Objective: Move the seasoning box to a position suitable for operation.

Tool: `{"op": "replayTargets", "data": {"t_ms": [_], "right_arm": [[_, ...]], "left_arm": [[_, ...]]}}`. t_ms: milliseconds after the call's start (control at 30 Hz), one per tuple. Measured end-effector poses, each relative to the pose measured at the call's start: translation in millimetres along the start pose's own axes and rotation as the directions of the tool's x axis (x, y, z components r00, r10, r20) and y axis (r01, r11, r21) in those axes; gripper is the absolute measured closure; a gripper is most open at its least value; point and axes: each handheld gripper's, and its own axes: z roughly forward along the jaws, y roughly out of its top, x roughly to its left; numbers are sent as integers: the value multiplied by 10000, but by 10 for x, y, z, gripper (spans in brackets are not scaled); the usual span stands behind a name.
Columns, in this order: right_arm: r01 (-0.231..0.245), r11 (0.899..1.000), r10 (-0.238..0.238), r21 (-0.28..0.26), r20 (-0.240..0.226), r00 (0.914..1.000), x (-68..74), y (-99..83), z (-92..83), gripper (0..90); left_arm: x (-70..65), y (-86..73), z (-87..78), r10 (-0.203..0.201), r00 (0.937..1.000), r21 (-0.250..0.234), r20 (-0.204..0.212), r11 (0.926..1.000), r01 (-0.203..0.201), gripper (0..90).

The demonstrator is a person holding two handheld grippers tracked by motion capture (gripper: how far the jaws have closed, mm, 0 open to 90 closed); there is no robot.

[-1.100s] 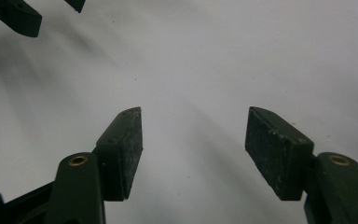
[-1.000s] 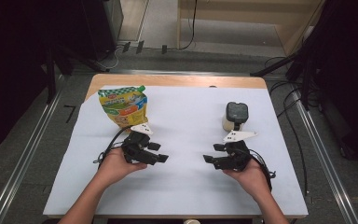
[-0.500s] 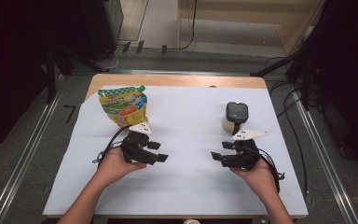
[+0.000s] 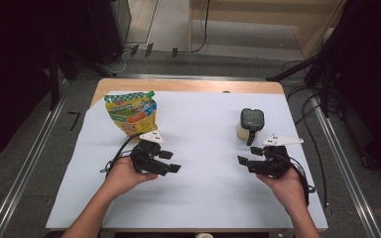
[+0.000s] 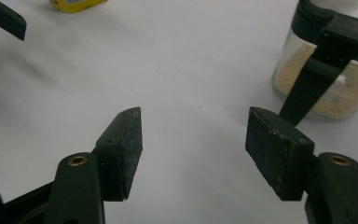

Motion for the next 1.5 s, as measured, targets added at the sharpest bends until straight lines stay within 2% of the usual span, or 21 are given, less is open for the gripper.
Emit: {"op": "replayTargets", "data": {"t_ms": [67, 267, 367, 433, 467, 500, 533, 567, 667, 700, 733, 767, 800, 1000, 1233, 1267, 1367, 1500], "right_arm": [[-79, 10000, 80, -40, 66, 9999, -15, -3, -13, 376], [-398, 9991, 405, -124, 661, 9970, -99, -24, -48, 361], [-719, 9971, 742, -257, 1049, 9917, -152, -12, -32, 321], [-1000, 9943, 1040, -358, 1367, 9851, -177, 5, -15, 257], [-1000, 9943, 1040, -358, 1367, 9851, -177, 5, -15, 257], [-1180, 9921, 1228, -419, 1426, 9821, -193, 20, -5, 228], [-1522, 9868, 1593, -547, 1687, 9727, -219, 59, 11, 192], [-1522, 9868, 1593, -547, 1687, 9727, -219, 59, 11, 192], [-1901, 9795, 2002, -670, 2131, 9563, -288, 148, 47, 137], [-1901, 9795, 2002, -670, 2131, 9563, -288, 148, 47, 137], [-2027, 9769, 2130, -679, 2302, 9496, -328, 202, 76, 135], [-2027, 9769, 2130, -679, 2302, 9496, -328, 202, 76, 135], [-2132, 9744, 2241, -711, 2361, 9455, -356, 257, 112, 132], [-1875, 9804, 1969, -606, 2655, 9438, -376, 408, 265, 126], [-2053, 9761, 2173, -717, 2939, 9308, -440, 449, 406, 118], [-2081, 9759, 2181, -656, 3188, 9224, -454, 452, 459, 117], [-2166, 9744, 2238, -599, 3472, 9107, -469, 451, 530, 116], [-2205, 9727, 2316, -716, 3424, 9106, -478, 452, 619, 105]], "left_arm": [[-2, 6, 10, 42, 10000, 33, 39, 10000, -42, 386], [-7, 26, 41, 105, 9999, 109, 72, 9999, -106, 386], [-12, 36, 57, 79, 9999, 119, 122, 9999, -81, 386], [-20, 47, 60, 83, 9997, 56, 229, 9999, -84, 386], [-26, 52, 58, 92, 9996, 30, 270, 10000, -93, 386], [-32, 58, 59, 108, 9996, 21, 262, 9999, -109, 385], [-39, 61, 62, 121, 9996, 11, 242, 9999, -122, 385], [-39, 61, 62, 121, 9996, 11, 242, 9999, -122, 385], [-39, 58, 70, 151, 9997, 97, 206, 9998, -153, 385], [-38, 57, 73, 167, 9997, 110, 198, 9998, -169, 385], [-40, 56, 77, 168, 9996, 101, 214, 9998, -170, 385], [-40, 56, 77, 168, 9996, 101, 214, 9998, -170, 385], [-44, 57, 79, 160, 9997, 91, 204, 9998, -162, 385], [-36, 51, 77, 157, 9997, 100, 192, 9998, -159, 385], [-37, 26, 78, 82, 9999, 150, 138, 9999, -84, 386], [-36, 21, 78, 110, 9999, 165, 128, 9998, -112, 386], [-43, 3, 76, 93, 9999, 224, 61, 9997, -94, 386], [-53, -21, 65, 27, 10000, 220, 22, 9998, -28, 386]]}}
